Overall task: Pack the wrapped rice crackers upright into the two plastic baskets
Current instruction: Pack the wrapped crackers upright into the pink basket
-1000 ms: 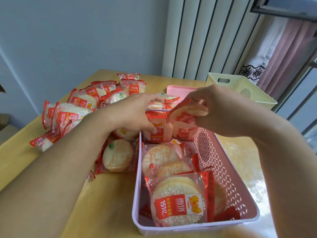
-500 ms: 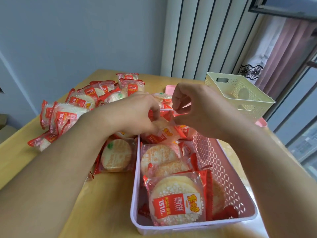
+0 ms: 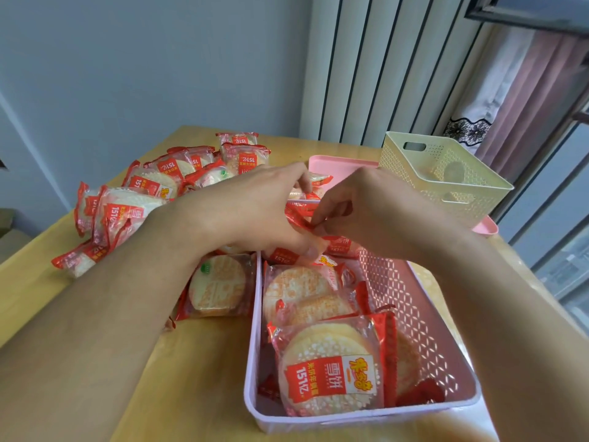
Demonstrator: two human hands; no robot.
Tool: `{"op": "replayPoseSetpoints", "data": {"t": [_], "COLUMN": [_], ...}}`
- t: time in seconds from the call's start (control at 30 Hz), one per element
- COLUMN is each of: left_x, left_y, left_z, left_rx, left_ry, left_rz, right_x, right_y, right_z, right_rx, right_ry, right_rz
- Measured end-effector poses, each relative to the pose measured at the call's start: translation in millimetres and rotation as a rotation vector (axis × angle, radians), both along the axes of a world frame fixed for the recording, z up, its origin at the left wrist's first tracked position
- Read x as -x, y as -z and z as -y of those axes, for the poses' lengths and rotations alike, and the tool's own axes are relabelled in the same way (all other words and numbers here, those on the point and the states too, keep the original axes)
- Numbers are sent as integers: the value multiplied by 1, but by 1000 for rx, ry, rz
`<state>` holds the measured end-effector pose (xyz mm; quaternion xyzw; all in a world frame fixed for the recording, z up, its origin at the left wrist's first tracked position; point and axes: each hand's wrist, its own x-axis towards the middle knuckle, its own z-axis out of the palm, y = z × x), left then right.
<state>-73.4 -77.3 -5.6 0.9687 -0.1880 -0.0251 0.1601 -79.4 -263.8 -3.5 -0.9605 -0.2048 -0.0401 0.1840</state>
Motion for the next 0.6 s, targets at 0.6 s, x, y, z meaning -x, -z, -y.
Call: {"op": "replayPoseSetpoints", "data": {"t": [0.6], "left_x": [-24], "left_y": [30], "left_z": [6], "left_rx": [-43], "left_ry": [26], "left_rz": [-92], "right_x": [3], "right_y": [5], "right_z": [-7], "right_rx": [559], "right_ry": [9], "right_rz": [-304]}}
